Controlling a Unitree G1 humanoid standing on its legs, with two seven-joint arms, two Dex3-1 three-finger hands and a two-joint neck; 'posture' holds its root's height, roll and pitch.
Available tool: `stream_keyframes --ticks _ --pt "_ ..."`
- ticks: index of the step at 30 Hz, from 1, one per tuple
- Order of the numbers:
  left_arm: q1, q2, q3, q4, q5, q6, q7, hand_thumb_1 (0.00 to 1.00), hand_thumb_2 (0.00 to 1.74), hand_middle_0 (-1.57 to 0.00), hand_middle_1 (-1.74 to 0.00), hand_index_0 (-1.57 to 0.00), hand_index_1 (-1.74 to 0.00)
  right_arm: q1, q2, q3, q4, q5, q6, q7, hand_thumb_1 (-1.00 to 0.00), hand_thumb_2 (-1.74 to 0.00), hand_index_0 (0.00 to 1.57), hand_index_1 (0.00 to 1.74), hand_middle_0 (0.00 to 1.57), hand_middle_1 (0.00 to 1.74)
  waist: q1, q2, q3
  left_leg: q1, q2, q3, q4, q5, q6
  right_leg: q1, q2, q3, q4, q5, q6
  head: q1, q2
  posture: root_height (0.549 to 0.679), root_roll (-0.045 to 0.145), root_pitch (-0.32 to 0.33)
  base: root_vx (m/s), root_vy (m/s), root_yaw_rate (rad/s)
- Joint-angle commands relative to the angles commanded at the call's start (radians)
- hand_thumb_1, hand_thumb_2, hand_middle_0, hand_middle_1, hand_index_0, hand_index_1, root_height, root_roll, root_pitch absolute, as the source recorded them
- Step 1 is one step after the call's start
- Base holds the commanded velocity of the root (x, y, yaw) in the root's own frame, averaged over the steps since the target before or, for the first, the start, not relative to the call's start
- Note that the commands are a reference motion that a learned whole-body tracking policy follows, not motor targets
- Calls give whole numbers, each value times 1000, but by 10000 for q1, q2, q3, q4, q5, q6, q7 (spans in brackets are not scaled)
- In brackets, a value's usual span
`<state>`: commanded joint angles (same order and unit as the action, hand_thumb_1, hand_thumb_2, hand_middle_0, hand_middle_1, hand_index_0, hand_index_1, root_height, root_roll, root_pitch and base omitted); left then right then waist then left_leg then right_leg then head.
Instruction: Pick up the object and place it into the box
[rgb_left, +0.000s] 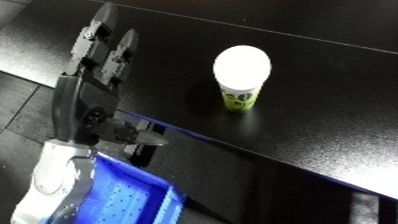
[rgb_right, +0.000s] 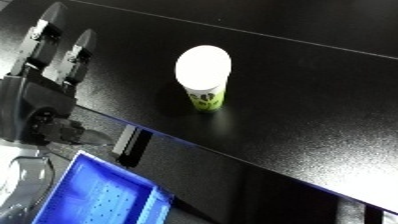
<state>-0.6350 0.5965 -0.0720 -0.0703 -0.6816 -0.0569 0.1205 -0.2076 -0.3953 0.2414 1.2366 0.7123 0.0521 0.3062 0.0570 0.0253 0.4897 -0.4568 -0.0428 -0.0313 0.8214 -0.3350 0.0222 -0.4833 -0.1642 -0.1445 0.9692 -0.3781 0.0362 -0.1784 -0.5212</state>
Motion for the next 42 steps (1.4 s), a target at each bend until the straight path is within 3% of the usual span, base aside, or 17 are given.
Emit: stream_keyframes --ticks 6,14,20,32,42 --pt "-805 289 -678 684 12 572 183 0 0 0 0 0 0 -125 -82 33 -16 -31 65 1 0 0 0 0 0 0 -233 -16 54 -68 91 122 119 -34 36 -145 65 145 17 91 41 -148 36 611 24 -61 26 8 -73" --pt "-1901 263 -1566 1916 -150 1073 487 0 0 0 0 0 0 -473 -107 153 -102 -17 56 -65 0 0 0 0 0 0 -506 -110 182 -219 182 257 306 -100 112 -429 133 283 62 232 116 -383 234 609 22 -57 17 4 -76" --pt "-2570 118 -2088 2807 -127 1273 794 0 0 0 0 0 0 -732 -74 263 -266 87 52 -206 0 0 0 0 0 0 -711 -198 296 -348 250 349 424 -151 170 -653 184 355 109 310 152 -542 418 607 21 -51 1 5 -82" --pt "-3607 -285 -2873 4530 138 1392 1137 0 0 0 0 0 0 -1144 -8 443 -353 181 212 -316 0 0 0 0 0 0 -1042 -296 303 -530 360 503 581 -259 237 -937 266 485 127 381 186 -1003 869 605 20 -37 -3 9 -54" --pt "-4346 -535 -3319 5229 305 1017 853 500 870 -785 -870 -785 -870 -1319 134 585 -297 213 301 -421 0 0 0 0 0 0 -1197 -310 303 -513 430 574 617 -331 250 -1002 280 529 154 365 189 -1276 882 605 21 -35 1 1 -20"
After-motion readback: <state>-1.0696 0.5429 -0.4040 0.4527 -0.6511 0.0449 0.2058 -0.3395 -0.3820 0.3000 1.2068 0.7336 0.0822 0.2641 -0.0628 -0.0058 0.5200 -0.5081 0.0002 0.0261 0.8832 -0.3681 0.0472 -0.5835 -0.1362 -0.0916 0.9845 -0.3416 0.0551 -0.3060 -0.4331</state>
